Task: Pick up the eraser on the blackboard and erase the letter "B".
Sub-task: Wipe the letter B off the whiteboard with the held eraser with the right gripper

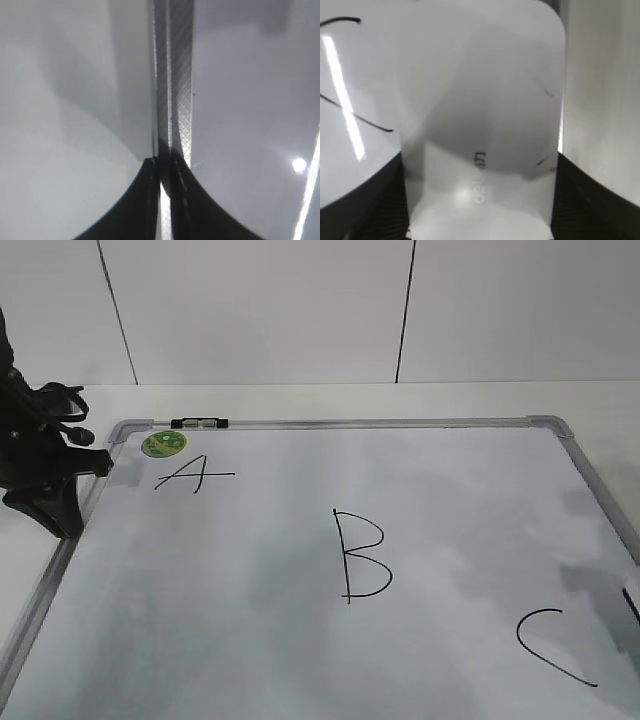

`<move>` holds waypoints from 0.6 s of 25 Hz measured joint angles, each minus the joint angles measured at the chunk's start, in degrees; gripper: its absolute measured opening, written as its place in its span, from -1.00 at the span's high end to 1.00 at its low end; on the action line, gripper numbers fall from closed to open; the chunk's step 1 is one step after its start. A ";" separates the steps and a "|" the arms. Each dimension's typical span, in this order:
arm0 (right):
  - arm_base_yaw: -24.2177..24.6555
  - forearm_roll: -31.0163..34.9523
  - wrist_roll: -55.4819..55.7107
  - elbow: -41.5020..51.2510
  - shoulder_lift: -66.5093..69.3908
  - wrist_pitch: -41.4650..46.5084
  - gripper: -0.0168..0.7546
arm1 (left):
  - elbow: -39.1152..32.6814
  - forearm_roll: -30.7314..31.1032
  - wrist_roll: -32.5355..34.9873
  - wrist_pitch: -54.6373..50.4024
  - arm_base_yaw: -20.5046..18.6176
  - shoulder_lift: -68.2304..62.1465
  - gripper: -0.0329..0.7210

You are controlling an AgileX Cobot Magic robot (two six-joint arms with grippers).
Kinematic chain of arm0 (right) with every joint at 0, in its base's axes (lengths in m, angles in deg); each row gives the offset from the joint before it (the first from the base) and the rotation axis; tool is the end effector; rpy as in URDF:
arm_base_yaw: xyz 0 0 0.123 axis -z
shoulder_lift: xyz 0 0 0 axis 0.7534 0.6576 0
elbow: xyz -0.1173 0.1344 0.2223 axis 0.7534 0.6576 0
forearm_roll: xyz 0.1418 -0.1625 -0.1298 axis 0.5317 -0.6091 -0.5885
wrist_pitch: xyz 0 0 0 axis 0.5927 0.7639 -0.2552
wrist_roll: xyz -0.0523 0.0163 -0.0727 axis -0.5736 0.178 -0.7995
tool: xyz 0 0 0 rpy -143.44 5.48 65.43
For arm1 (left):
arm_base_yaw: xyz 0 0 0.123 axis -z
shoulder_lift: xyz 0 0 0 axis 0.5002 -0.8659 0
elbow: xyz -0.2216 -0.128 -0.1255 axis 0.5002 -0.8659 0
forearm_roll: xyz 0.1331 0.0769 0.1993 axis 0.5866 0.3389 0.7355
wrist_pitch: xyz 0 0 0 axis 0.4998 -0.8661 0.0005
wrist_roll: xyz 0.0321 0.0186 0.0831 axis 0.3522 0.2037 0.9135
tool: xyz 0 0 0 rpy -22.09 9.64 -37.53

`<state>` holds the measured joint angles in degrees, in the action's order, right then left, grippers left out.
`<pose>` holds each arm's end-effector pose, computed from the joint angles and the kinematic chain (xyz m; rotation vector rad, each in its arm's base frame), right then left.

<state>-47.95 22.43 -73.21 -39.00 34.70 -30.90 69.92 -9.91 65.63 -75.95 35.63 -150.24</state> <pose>0.2085 0.0019 0.2033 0.1059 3.0960 0.0915 0.3792 -0.0505 0.1509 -0.0058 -3.1214 0.2275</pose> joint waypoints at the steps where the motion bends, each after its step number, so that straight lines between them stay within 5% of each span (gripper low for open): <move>1: 0.00 0.45 0.00 -1.53 0.00 1.44 -0.50 | 0.00 0.00 0.00 0.00 0.00 0.00 0.86; 15: 0.00 16.35 -6.76 -19.48 2.46 9.55 -0.50 | 0.10 0.00 0.00 -0.04 0.00 0.00 0.86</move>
<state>-47.95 38.78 -79.97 -58.48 37.16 -21.34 70.02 -9.91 65.63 -75.99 35.63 -150.24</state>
